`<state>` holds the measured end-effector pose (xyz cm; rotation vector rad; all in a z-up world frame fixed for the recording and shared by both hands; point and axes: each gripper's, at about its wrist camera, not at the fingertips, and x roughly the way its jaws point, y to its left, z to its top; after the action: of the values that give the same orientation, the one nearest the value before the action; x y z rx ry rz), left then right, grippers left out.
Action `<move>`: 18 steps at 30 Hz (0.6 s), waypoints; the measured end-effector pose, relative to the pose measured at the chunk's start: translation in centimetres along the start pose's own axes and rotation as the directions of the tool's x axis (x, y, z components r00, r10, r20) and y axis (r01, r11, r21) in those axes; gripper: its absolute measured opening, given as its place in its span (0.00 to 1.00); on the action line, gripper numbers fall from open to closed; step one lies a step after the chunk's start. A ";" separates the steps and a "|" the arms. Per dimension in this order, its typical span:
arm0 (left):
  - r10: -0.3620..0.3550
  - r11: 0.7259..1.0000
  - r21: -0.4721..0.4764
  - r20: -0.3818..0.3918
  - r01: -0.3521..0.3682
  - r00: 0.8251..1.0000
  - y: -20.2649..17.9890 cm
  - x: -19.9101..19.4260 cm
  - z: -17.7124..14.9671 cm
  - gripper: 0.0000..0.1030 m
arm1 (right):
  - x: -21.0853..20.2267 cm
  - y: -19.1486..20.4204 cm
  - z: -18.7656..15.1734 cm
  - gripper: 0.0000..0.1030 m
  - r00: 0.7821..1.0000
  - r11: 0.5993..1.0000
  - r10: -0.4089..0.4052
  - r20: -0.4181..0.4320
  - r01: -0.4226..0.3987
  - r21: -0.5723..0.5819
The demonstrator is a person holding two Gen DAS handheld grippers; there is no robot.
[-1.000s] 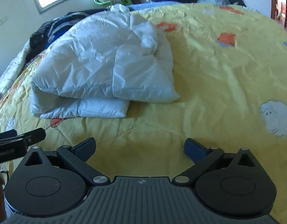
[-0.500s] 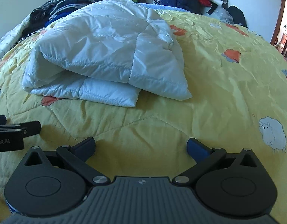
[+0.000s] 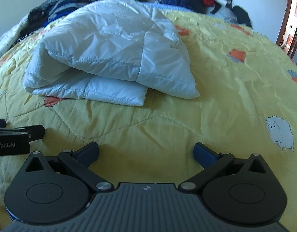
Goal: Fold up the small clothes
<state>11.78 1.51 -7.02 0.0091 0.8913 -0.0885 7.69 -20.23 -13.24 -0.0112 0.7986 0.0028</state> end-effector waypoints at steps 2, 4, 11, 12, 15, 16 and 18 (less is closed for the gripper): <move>-0.006 1.000 -0.021 -0.009 0.005 1.000 0.2 -0.5 0.0 1.00 | -0.4 -0.1 0.0 0.99 1.000 1.000 -0.010 -0.005 0.010 0.005; 0.004 0.999 -0.032 -0.007 -0.004 1.000 0.2 -1.4 0.0 1.00 | -1.4 -0.4 0.1 0.99 1.000 0.999 0.003 0.007 -0.003 0.038; 0.023 1.000 0.011 0.080 -0.024 0.997 -1.0 -6.5 0.3 1.00 | -5.6 0.3 1.2 0.99 1.000 1.000 0.004 0.004 -0.004 -0.023; 0.028 0.999 0.013 0.088 -0.029 0.996 -1.1 -7.1 0.4 1.00 | -6.1 0.4 1.3 0.99 1.000 0.999 0.013 0.006 -0.013 -0.032; 0.006 1.000 0.017 0.105 -0.008 0.994 -1.1 -8.5 0.5 1.00 | -7.3 0.2 1.2 0.99 0.999 0.999 0.027 0.022 -0.027 -0.021; 0.008 1.000 0.013 0.105 -0.009 0.994 -1.1 -8.9 0.5 1.00 | -7.6 0.2 1.1 0.99 0.999 0.999 0.031 0.027 -0.031 -0.016; 0.007 1.000 0.012 0.098 -0.008 0.995 -1.1 -9.3 0.5 1.00 | -7.9 0.1 0.9 0.99 0.999 0.999 0.036 0.029 -0.036 -0.009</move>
<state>6.28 1.10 0.57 0.0198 0.7928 -0.0872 2.85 -20.12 -6.91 -0.0043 0.7692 0.0405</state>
